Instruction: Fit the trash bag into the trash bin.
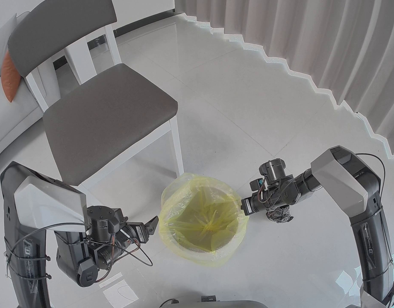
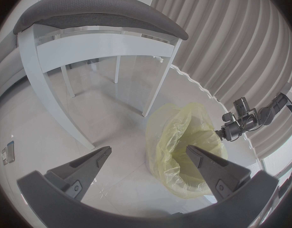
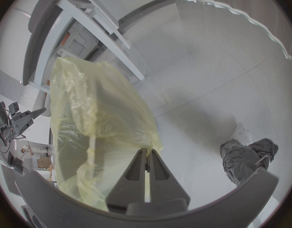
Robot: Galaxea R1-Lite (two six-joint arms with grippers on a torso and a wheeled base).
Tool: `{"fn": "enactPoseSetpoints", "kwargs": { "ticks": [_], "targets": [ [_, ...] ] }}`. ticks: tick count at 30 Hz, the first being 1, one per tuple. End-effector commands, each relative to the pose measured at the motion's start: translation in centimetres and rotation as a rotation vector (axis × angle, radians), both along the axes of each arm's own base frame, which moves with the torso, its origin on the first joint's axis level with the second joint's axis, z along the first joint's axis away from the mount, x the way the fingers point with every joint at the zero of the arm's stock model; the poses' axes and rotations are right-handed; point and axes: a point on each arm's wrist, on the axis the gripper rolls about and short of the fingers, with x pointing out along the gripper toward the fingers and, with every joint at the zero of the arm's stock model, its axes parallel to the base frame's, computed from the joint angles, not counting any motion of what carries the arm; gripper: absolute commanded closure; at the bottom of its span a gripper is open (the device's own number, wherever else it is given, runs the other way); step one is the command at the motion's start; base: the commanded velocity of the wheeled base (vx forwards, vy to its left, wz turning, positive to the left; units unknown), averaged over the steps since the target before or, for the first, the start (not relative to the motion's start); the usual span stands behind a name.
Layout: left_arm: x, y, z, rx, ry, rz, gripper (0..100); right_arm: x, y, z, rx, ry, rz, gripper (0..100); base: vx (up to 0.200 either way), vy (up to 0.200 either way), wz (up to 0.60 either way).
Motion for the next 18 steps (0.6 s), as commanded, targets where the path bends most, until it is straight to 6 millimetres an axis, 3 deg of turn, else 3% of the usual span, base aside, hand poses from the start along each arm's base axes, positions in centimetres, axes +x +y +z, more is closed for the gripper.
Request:
{"fn": "enactPoseSetpoints", "kwargs": {
  "ticks": [1,11,12,18],
  "targets": [
    [0.1,0.0,0.2,-0.008,-0.015,0.000,0,0.8,0.5,-0.8,-0.006,0.013,0.004,100,0.000,0.000,0.00],
    [0.2,0.1,0.8,-0.018,-0.036,0.003,0,1.6,-0.1,-0.8,-0.036,0.030,0.001,100,0.000,0.000,0.00],
    [0.2,0.1,0.8,-0.018,-0.036,0.003,0,1.5,-0.3,-0.6,-0.040,0.034,0.000,0,0.000,0.000,0.00],
    [0.2,0.2,0.7,-0.019,-0.034,0.007,0,0.7,-1.3,2.3,-0.038,0.013,-0.012,0,0.000,0.000,0.00]
  ]
}}
